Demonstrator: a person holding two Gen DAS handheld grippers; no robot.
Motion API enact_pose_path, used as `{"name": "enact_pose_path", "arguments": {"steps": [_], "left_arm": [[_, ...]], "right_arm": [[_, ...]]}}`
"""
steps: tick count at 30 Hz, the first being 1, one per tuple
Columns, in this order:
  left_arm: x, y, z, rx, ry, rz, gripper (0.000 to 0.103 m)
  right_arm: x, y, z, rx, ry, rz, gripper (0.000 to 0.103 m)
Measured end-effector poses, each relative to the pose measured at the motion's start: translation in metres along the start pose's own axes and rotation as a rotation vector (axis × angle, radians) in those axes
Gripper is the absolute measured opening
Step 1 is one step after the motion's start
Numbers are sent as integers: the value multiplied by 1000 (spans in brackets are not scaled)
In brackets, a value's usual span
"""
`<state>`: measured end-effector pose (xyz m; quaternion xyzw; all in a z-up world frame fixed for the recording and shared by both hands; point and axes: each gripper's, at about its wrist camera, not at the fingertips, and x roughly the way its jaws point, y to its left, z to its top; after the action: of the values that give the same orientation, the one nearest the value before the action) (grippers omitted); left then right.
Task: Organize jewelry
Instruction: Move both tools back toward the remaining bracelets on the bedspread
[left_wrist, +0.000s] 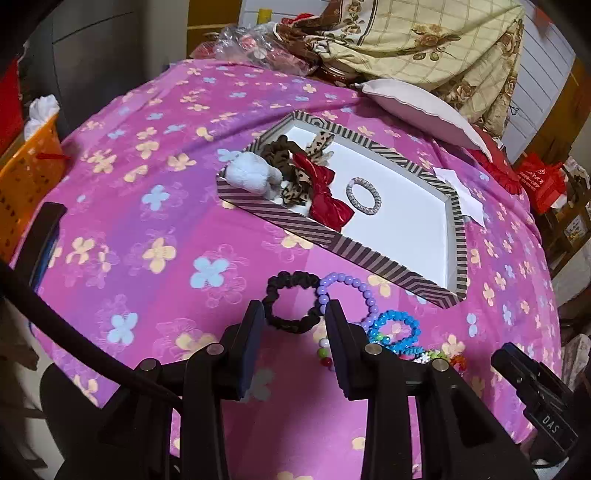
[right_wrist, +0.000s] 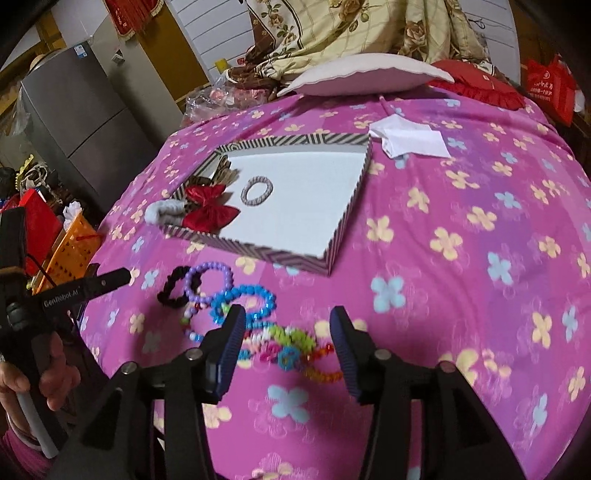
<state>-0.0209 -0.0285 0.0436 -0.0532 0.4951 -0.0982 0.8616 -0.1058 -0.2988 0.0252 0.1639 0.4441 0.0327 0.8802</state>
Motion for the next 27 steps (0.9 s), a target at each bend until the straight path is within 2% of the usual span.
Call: {"name": "enact_pose_path", "arguments": {"steps": [14,23,27], "left_arm": [[-19,-1,-16,59,-66,54,56],[-22,1,-21,59,-62,49,56],[-20,9,-21,34,-34,14,56]], "right_arm": [[-9,-1,-15,-17,6,-33,58],[-7,4,-20,-25,22,-35,58],[-6,6,-22,-31,28,-39,59]]}}
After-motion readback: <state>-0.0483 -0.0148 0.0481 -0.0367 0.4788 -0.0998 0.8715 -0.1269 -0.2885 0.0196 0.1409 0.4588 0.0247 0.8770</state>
